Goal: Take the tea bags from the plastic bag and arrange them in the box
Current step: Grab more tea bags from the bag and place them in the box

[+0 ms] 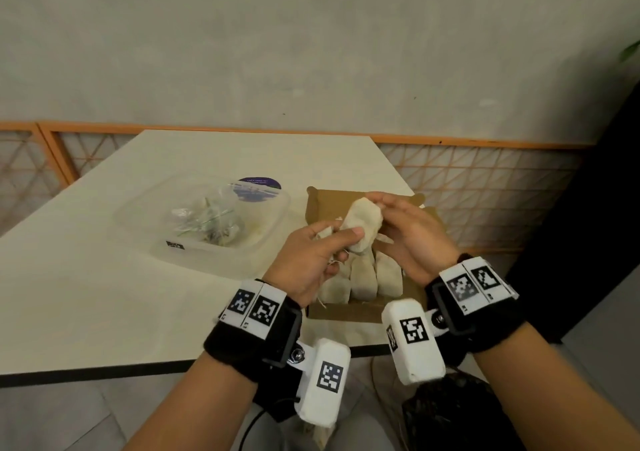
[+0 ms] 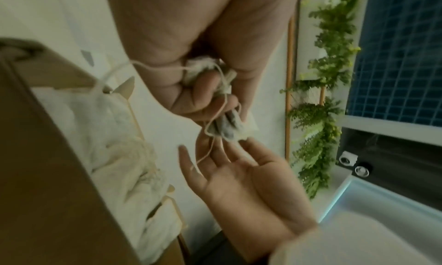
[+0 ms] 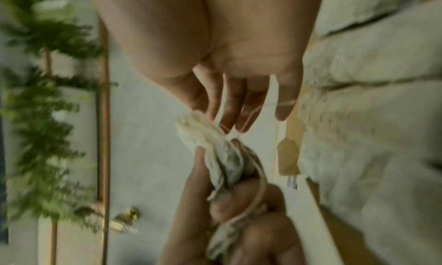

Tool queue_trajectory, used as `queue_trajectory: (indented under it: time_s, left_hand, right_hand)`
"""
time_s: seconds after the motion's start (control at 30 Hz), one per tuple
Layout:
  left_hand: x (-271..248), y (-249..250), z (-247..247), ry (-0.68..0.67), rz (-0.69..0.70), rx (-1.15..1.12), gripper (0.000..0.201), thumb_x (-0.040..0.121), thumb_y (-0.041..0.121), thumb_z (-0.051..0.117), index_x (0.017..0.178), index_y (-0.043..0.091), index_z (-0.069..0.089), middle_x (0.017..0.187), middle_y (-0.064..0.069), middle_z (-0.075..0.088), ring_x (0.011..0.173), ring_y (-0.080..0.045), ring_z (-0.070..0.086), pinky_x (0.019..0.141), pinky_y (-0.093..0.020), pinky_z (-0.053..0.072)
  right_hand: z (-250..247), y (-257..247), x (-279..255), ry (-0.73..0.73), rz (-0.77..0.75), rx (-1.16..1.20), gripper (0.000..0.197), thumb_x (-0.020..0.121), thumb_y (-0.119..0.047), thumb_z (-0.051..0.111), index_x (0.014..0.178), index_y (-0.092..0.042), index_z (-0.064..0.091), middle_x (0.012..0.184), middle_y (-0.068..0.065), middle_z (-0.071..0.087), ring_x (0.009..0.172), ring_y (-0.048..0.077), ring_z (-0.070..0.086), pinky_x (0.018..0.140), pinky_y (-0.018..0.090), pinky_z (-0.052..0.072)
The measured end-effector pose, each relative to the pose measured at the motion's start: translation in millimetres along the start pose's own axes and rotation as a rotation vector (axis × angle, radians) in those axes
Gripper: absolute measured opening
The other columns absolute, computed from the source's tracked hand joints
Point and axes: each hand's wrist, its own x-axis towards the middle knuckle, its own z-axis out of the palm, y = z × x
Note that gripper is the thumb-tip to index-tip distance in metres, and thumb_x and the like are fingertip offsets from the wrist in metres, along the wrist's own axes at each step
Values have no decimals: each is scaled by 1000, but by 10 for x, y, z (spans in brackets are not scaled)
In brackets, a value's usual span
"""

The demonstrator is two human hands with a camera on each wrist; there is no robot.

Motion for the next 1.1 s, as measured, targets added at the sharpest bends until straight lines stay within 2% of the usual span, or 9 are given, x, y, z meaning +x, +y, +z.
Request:
queue_trajectory:
  time_s: [0.07, 0.13, 0.27, 0.4, 0.5, 0.63, 0.73, 0.93, 1.1]
  left_hand:
    - [20, -24, -16, 90, 62, 31, 23, 80, 10, 74, 99, 13, 61, 69, 1, 62, 48, -4, 47, 41, -14, 33]
    - [20, -44, 0, 95, 90, 49, 19, 78, 13, 75, 90, 15, 61, 67, 2, 62, 51, -4, 49, 43, -14, 35]
    - [-1, -69, 36, 12, 21, 21, 6, 83, 15, 70, 88, 12, 66, 77, -2, 67, 61, -7, 58, 44, -14, 37]
    - [-11, -112, 5, -46, -66, -82, 20, 88, 14, 62, 105, 3, 65, 87, -7, 67, 68, -9, 64, 41, -14, 38]
    - [-12, -127, 10, -41, -59, -78, 13, 87, 15, 64, 96, 5, 65, 77, -3, 67, 62, -5, 64, 40, -12, 38]
    - [-5, -153, 24, -15, -20, 0, 6, 83, 16, 69, 81, 13, 64, 71, -3, 66, 60, -5, 60, 44, -12, 36]
    - [-19, -159, 31, -28, 0, 17, 10, 82, 12, 70, 76, 15, 62, 71, -3, 67, 58, -4, 60, 44, -12, 36]
    - [-32, -185, -7, -40, 11, -28, 22, 83, 8, 67, 65, 20, 69, 69, -3, 66, 57, -4, 60, 43, -11, 36]
    - [-43, -199, -15, 3, 28, -64, 9, 85, 9, 65, 79, 14, 64, 71, -4, 64, 56, -4, 60, 43, -12, 37]
  right_hand:
    - [-39, 26, -44, 86, 8, -163, 35, 83, -35, 63, 109, -11, 61, 94, 4, 64, 87, 17, 58, 82, 35, 49]
    - [-33, 78, -89, 70, -5, -299, 47, 71, -42, 71, 106, -12, 62, 90, 3, 65, 80, 14, 57, 72, 29, 48]
    - [-20, 61, -121, 113, -21, -275, 5, 80, -12, 69, 80, -9, 64, 64, -1, 59, 58, 9, 51, 60, 20, 46]
    - [-89, -7, -111, 98, -1, -276, 6, 82, -7, 65, 76, -6, 64, 63, 3, 56, 57, 8, 51, 60, 18, 48]
    - [-104, 4, -121, 101, 4, -290, 6, 85, -5, 62, 89, -2, 64, 68, 6, 59, 56, 9, 53, 59, 17, 49]
    - [-86, -15, -127, 150, -46, -376, 20, 85, -11, 64, 104, -10, 60, 76, 5, 64, 61, 8, 58, 56, 16, 48]
    - [-63, -62, -117, 161, -111, -458, 10, 83, -14, 66, 91, -19, 62, 75, -1, 62, 64, 4, 58, 52, 13, 46]
    - [-98, -128, -91, 150, -49, -246, 11, 85, -2, 61, 81, -12, 61, 78, 5, 66, 63, 6, 66, 61, 22, 57]
    - [-188, -163, -76, 228, -53, -403, 9, 85, -9, 63, 80, -17, 61, 76, 0, 65, 65, 8, 61, 60, 22, 51]
